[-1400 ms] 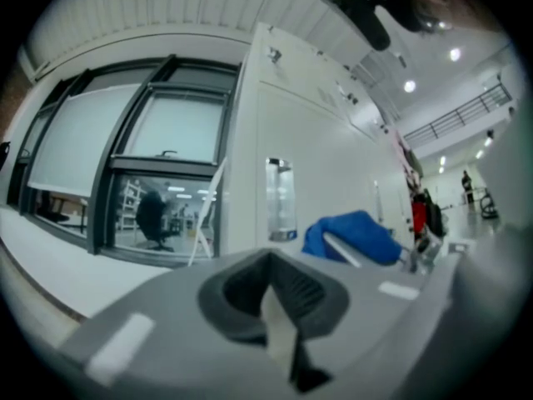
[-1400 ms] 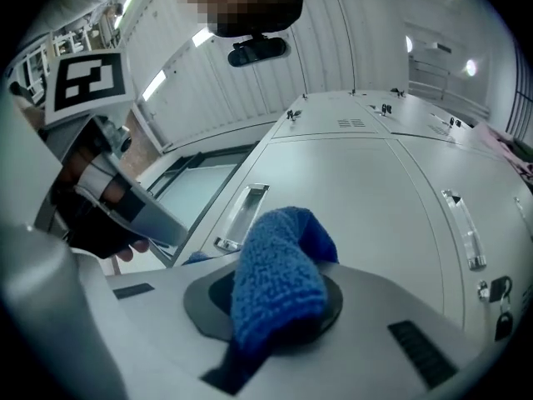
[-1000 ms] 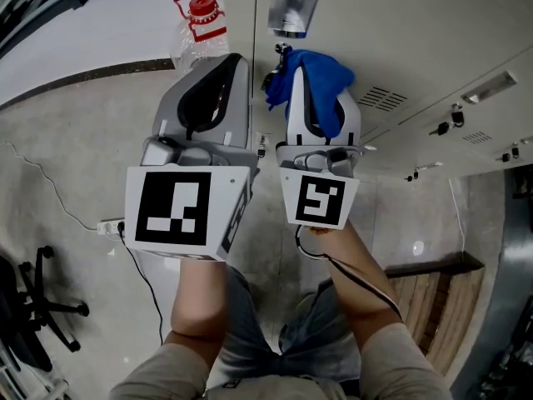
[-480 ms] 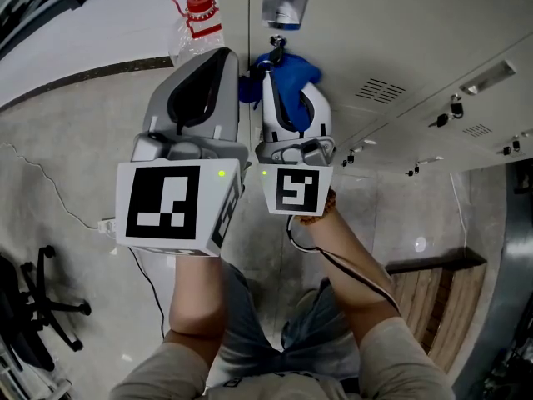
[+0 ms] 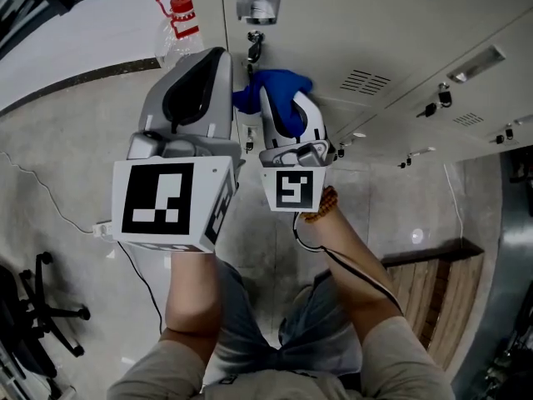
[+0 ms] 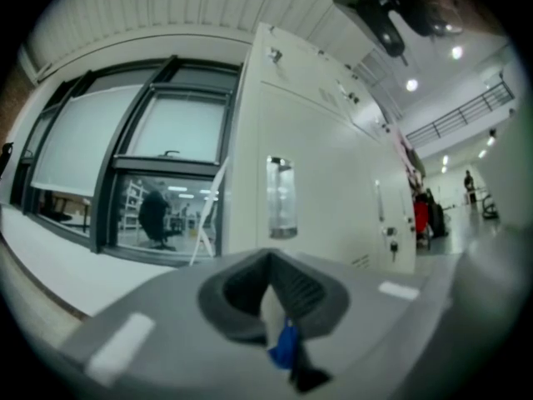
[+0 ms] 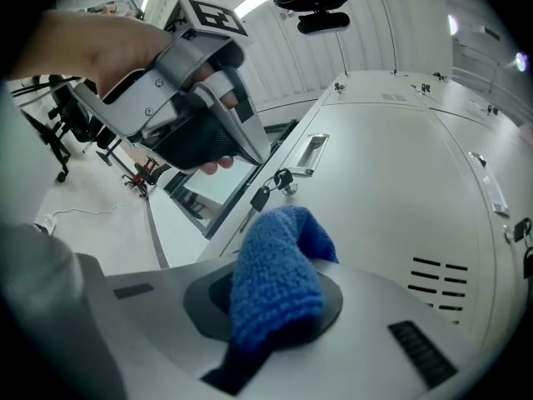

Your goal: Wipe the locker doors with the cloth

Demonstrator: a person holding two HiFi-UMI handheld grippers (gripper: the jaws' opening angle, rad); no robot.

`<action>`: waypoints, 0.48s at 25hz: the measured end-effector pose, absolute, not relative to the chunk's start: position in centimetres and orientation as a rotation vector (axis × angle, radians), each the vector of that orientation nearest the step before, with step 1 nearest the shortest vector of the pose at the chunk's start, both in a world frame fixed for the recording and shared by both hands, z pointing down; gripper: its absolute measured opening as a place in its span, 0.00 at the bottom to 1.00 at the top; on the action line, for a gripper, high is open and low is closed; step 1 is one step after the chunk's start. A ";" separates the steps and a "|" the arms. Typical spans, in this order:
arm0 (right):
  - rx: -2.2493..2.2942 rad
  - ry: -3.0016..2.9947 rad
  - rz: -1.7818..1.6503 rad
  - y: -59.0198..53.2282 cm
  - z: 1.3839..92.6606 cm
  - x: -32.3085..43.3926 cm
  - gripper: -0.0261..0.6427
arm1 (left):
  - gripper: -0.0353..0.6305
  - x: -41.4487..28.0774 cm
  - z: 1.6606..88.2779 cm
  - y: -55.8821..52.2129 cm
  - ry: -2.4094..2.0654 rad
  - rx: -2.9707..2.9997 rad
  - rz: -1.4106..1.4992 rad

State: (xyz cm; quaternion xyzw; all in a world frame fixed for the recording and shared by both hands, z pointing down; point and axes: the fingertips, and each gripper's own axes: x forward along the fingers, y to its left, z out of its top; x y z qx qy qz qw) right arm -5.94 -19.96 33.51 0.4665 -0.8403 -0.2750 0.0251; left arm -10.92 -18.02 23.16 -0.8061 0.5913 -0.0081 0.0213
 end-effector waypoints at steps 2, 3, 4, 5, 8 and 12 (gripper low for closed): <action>1.448 -2.605 -0.844 -19.9 32.8 -5.4 0.09 | 0.06 -10.6 23.2 -18.0 1.819 -2.501 -0.036; 1.457 -2.608 -0.843 -19.9 32.3 -5.0 0.09 | 0.06 -10.5 23.2 -17.9 1.815 -2.502 -0.039; 1.467 -2.610 -0.838 -19.9 31.8 -4.7 0.09 | 0.06 -10.3 23.3 -18.0 1.810 -2.504 -0.040; 1.473 -2.612 -0.835 -19.9 31.2 -4.3 0.09 | 0.06 -10.2 23.3 -18.0 1.806 -2.507 -0.041; 1.469 -2.601 -0.849 -20.0 29.0 -3.5 0.09 | 0.06 -9.8 23.5 -18.0 1.795 -2.514 -0.038; 1.520 -2.622 -0.881 -20.0 24.1 -2.8 0.09 | 0.06 -9.8 23.1 -17.8 1.791 -2.513 -0.017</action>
